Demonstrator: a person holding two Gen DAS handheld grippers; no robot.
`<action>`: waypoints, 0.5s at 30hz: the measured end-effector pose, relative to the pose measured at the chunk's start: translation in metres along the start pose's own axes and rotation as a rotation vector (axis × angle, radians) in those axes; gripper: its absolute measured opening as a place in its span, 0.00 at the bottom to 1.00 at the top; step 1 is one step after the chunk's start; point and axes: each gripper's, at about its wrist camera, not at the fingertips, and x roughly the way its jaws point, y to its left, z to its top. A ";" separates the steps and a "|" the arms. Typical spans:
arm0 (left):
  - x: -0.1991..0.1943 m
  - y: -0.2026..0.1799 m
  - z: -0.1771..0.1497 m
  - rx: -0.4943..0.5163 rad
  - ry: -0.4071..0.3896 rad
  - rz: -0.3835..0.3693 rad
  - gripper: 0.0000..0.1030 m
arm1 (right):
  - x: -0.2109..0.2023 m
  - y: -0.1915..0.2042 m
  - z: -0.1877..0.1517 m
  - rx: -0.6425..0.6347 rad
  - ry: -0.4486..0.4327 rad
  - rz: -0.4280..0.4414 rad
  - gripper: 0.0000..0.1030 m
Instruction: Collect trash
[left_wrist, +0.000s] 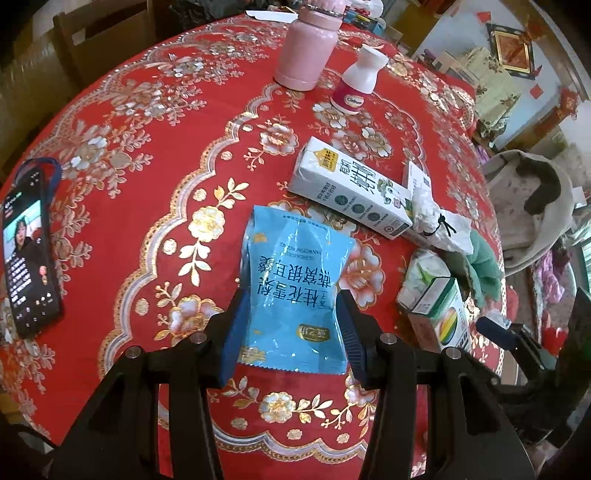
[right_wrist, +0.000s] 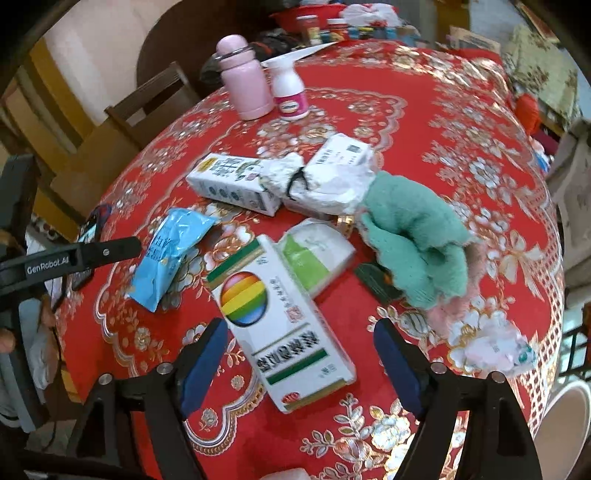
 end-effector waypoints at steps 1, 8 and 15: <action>0.003 0.000 0.000 0.000 0.004 -0.004 0.46 | 0.002 0.003 0.001 -0.014 0.005 -0.002 0.78; 0.019 -0.005 0.003 0.054 0.015 -0.040 0.52 | 0.024 0.005 0.003 -0.048 0.050 -0.054 0.78; 0.037 -0.008 0.005 0.087 0.045 -0.026 0.59 | 0.029 0.005 0.004 -0.045 0.058 -0.054 0.78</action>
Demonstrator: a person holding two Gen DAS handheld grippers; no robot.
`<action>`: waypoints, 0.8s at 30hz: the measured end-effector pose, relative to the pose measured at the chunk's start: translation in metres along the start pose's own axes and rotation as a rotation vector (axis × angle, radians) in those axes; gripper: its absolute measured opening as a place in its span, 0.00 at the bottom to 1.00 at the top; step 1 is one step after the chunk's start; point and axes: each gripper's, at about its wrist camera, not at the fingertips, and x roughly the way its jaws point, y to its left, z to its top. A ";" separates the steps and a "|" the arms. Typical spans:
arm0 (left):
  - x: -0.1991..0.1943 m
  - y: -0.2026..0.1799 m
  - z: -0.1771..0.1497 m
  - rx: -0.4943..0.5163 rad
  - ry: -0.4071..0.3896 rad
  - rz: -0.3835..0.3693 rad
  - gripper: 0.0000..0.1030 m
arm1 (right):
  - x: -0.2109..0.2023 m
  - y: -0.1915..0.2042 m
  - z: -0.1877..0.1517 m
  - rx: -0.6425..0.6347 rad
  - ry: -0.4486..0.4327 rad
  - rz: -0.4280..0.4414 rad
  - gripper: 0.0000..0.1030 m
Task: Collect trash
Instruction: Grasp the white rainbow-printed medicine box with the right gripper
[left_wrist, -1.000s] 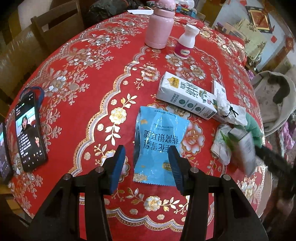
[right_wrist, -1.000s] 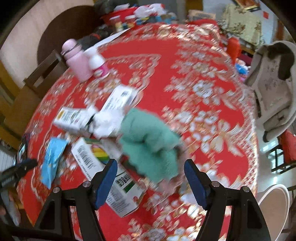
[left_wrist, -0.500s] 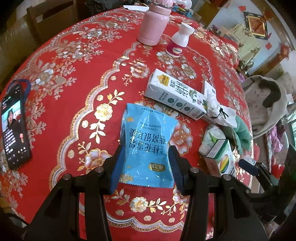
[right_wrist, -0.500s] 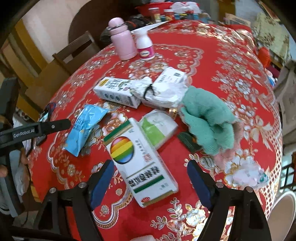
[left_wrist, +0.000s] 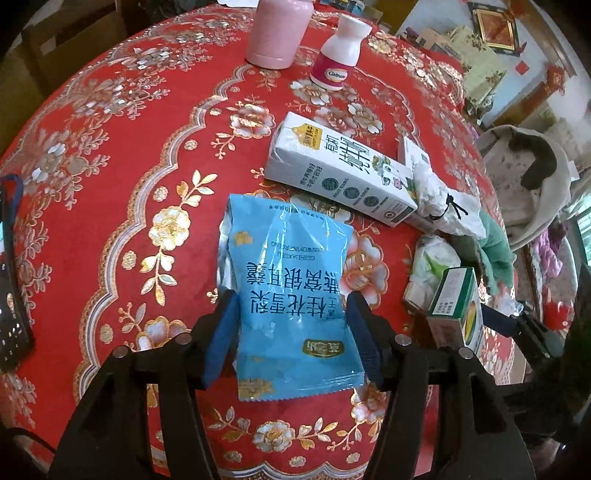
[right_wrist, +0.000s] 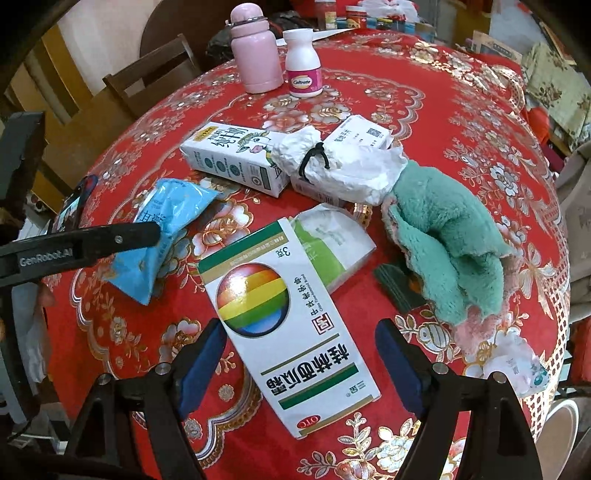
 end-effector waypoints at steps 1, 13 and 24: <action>0.001 -0.001 0.000 0.002 0.000 0.005 0.59 | 0.000 0.001 0.000 -0.002 0.001 -0.001 0.78; -0.002 -0.011 -0.008 0.024 -0.024 0.068 0.43 | -0.011 -0.009 -0.003 0.065 -0.052 0.010 0.55; -0.046 -0.053 -0.011 0.078 -0.130 0.045 0.41 | -0.059 -0.017 -0.008 0.108 -0.164 0.012 0.54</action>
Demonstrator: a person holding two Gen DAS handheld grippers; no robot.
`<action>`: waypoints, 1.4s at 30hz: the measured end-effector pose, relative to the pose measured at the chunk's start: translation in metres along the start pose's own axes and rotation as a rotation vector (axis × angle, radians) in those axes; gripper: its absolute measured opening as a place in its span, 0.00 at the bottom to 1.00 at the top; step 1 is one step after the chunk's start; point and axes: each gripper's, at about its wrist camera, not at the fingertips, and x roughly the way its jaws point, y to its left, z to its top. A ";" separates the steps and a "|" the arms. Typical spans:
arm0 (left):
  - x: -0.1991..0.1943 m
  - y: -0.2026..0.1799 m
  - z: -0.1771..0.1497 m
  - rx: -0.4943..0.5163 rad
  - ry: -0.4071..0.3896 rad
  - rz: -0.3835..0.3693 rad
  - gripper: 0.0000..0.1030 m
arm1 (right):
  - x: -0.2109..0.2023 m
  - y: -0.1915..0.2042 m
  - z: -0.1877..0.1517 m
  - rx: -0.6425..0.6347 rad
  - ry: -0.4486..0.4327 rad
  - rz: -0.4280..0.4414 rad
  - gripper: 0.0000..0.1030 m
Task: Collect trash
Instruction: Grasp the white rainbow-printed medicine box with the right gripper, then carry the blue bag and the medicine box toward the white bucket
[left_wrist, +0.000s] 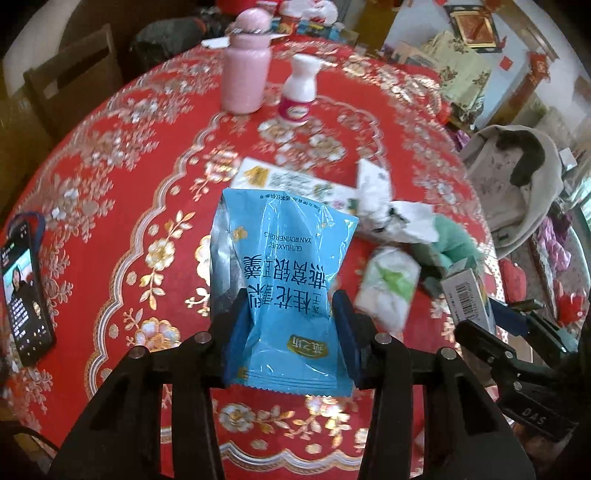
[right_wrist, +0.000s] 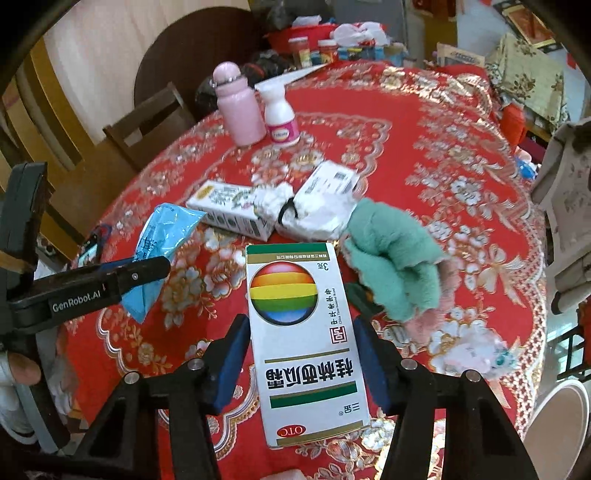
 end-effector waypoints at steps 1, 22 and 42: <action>-0.003 -0.005 0.000 0.007 -0.007 -0.002 0.41 | -0.004 -0.002 0.000 0.004 -0.008 -0.003 0.54; -0.020 -0.126 -0.006 0.214 -0.026 -0.105 0.41 | -0.085 -0.077 -0.031 0.171 -0.118 -0.135 0.54; -0.003 -0.216 -0.028 0.368 0.040 -0.207 0.41 | -0.094 -0.148 -0.107 0.387 0.010 -0.069 0.44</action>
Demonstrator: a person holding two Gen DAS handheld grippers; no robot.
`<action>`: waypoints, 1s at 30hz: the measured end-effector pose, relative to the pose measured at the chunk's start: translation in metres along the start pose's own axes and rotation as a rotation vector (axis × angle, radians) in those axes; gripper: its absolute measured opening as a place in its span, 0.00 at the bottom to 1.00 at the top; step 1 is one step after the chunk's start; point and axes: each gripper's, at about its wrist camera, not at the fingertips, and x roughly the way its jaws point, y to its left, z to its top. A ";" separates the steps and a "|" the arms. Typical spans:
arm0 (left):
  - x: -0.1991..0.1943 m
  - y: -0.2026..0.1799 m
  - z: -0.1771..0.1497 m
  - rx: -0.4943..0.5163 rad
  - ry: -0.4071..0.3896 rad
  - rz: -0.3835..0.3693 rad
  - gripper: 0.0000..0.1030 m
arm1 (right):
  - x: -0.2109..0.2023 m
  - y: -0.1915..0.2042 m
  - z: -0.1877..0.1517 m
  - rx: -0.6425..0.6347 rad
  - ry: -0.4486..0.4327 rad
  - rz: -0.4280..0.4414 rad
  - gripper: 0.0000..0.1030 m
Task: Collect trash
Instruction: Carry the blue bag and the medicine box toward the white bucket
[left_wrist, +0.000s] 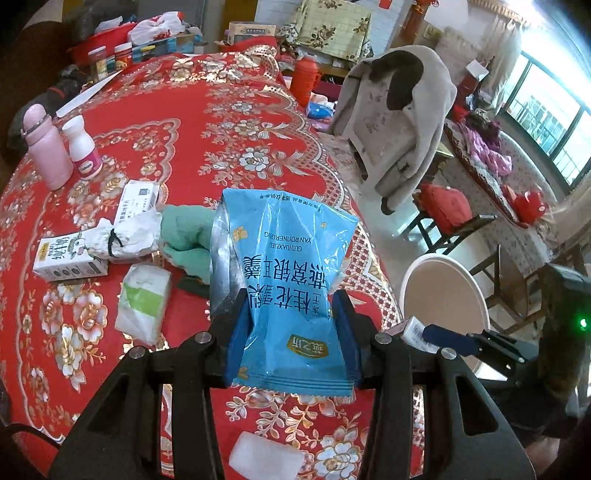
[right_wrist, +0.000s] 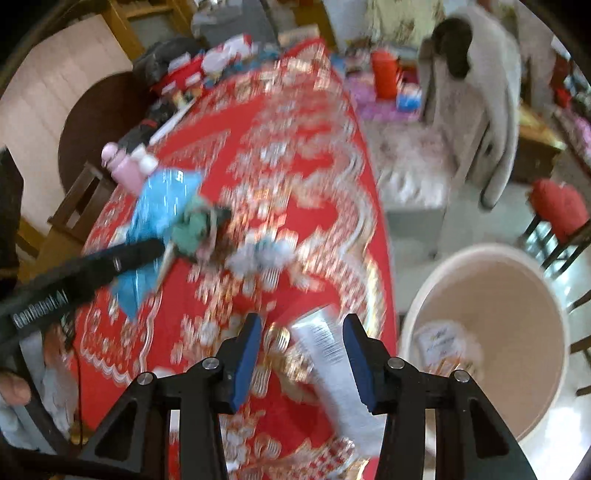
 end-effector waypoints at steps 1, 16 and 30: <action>0.000 0.001 0.000 -0.002 0.000 0.001 0.41 | -0.003 0.002 -0.001 -0.011 -0.015 -0.004 0.48; 0.003 0.003 -0.001 -0.016 0.011 0.000 0.41 | -0.001 0.003 0.002 -0.036 0.001 0.014 0.55; 0.004 0.012 -0.003 -0.054 0.014 0.011 0.41 | -0.010 -0.034 0.003 0.033 0.023 0.028 0.55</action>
